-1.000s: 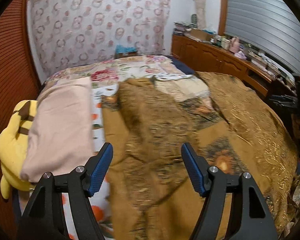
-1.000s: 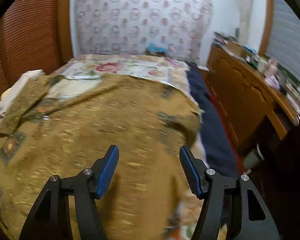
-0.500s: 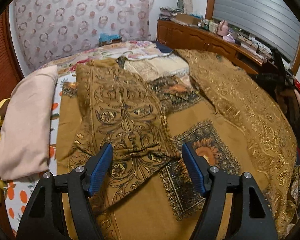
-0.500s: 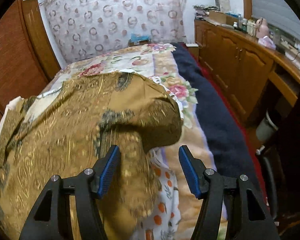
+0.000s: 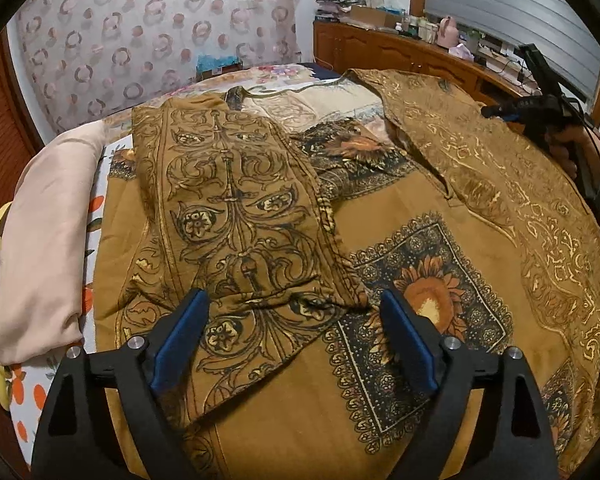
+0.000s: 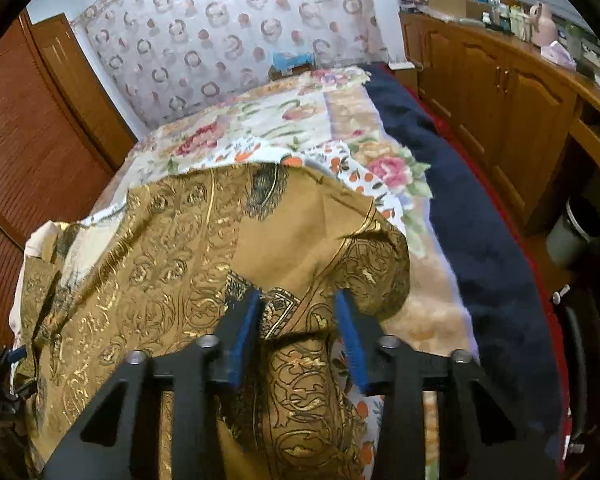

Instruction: Fold small clothes

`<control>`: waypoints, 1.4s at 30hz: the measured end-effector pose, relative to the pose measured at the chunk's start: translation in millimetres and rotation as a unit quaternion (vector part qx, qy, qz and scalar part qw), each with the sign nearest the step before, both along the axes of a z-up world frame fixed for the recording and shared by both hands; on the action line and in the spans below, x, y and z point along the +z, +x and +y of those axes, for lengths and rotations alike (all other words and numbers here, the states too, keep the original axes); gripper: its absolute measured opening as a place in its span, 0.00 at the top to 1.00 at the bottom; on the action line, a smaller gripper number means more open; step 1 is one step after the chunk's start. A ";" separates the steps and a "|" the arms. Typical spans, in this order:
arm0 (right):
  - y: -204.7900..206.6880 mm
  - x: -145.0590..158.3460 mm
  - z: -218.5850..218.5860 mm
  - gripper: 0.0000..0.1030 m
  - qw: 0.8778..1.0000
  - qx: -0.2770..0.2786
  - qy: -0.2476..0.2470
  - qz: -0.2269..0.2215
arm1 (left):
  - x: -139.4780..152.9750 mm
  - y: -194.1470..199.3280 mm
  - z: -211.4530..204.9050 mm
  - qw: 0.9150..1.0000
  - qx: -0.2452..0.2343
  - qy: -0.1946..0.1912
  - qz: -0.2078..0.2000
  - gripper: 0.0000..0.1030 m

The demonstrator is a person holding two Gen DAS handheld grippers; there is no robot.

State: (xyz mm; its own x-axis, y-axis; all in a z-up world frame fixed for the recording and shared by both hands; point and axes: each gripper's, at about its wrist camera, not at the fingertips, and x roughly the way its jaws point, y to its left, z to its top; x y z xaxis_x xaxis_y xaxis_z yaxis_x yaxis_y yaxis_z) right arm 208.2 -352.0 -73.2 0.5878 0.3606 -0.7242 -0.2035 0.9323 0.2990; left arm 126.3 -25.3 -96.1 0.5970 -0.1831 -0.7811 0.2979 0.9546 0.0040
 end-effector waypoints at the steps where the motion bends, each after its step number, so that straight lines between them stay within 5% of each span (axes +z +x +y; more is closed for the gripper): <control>1: -0.5 2.0 -0.5 0.74 1.000 0.000 -0.006 -0.002 | 0.1 0.3 0.6 1.000 0.000 -0.001 0.001 0.14; 6: -11.2 20.9 9.1 0.92 0.997 -0.008 -0.062 -0.033 | 0.5 -0.5 1.5 1.000 0.000 -0.001 0.000 0.14; 10: -36.6 52.0 38.9 0.94 0.987 0.008 -0.123 -0.105 | 0.6 -0.5 1.4 1.000 0.000 -0.001 0.001 0.14; 14: -60.2 78.0 71.7 0.94 0.978 0.053 -0.135 -0.151 | 0.7 -0.9 1.4 1.000 0.000 -0.001 0.000 0.14; 22: -87.4 50.9 135.0 0.94 0.967 0.167 -0.143 -0.127 | 0.7 -0.3 1.6 1.000 0.000 -0.001 0.001 0.14; 27: -94.4 34.9 136.2 0.65 0.967 0.185 -0.137 -0.110 | 0.7 -0.2 1.7 1.000 0.000 -0.001 0.001 0.14; 36: -126.0 67.7 65.4 0.49 0.973 0.121 -0.110 -0.164 | 0.7 0.0 1.7 1.000 0.000 -0.001 0.001 0.14; 42: -104.2 40.2 44.5 0.47 0.982 0.087 -0.105 -0.130 | 0.8 -0.7 1.8 1.000 0.000 -0.001 0.001 0.14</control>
State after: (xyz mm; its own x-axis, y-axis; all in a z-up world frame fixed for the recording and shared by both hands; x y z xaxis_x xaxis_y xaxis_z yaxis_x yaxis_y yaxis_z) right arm 104.0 -307.5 -33.0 0.7054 0.3309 -0.6268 -0.4091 0.9122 0.0212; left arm 125.6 -23.5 -95.3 0.5957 -0.1843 -0.7818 0.2982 0.9545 0.0021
